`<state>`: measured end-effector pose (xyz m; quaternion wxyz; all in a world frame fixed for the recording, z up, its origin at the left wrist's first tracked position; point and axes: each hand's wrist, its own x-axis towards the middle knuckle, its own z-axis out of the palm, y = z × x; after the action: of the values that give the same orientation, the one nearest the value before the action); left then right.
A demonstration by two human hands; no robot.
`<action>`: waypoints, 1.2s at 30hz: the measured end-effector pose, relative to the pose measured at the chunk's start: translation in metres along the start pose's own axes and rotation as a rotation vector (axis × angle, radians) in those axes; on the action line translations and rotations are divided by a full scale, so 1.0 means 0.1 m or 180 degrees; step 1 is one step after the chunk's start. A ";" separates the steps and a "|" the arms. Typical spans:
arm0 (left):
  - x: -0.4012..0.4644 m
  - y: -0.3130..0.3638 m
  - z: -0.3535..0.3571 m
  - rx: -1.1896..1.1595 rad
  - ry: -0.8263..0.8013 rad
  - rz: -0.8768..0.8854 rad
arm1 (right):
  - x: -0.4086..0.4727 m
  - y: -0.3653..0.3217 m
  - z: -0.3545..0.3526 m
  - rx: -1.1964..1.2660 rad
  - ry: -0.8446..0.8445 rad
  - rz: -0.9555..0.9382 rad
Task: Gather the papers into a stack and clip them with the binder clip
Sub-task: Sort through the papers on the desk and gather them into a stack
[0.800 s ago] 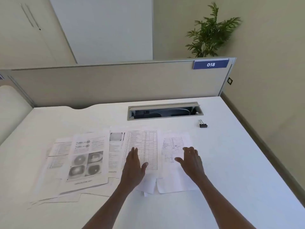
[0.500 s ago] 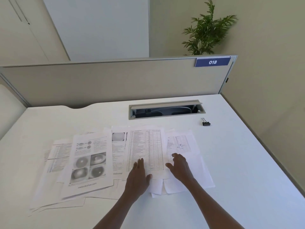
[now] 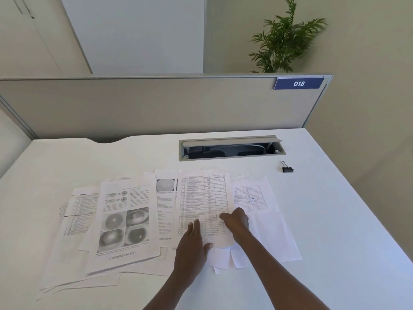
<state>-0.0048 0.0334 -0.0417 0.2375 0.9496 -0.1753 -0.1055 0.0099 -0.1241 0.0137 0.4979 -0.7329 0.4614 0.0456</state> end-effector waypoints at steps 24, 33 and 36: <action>0.31 -0.01 -0.40 -0.0960 0.0717 -0.0449 | 0.19 -0.16 -0.17 -0.0322 0.0290 -0.0845; 0.67 -0.13 -1.02 -0.3150 0.0275 -0.1493 | 0.09 -0.10 -0.50 0.0598 -0.0518 -0.0771; 0.59 -0.14 -1.04 -0.4052 -0.0165 -0.1134 | 0.08 -0.01 -0.51 0.0633 -0.0785 -0.0760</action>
<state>0.0825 0.0650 0.0346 0.7270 0.6355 0.0754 -0.2490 -0.0045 -0.1683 0.0360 0.6225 -0.7185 0.3089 0.0298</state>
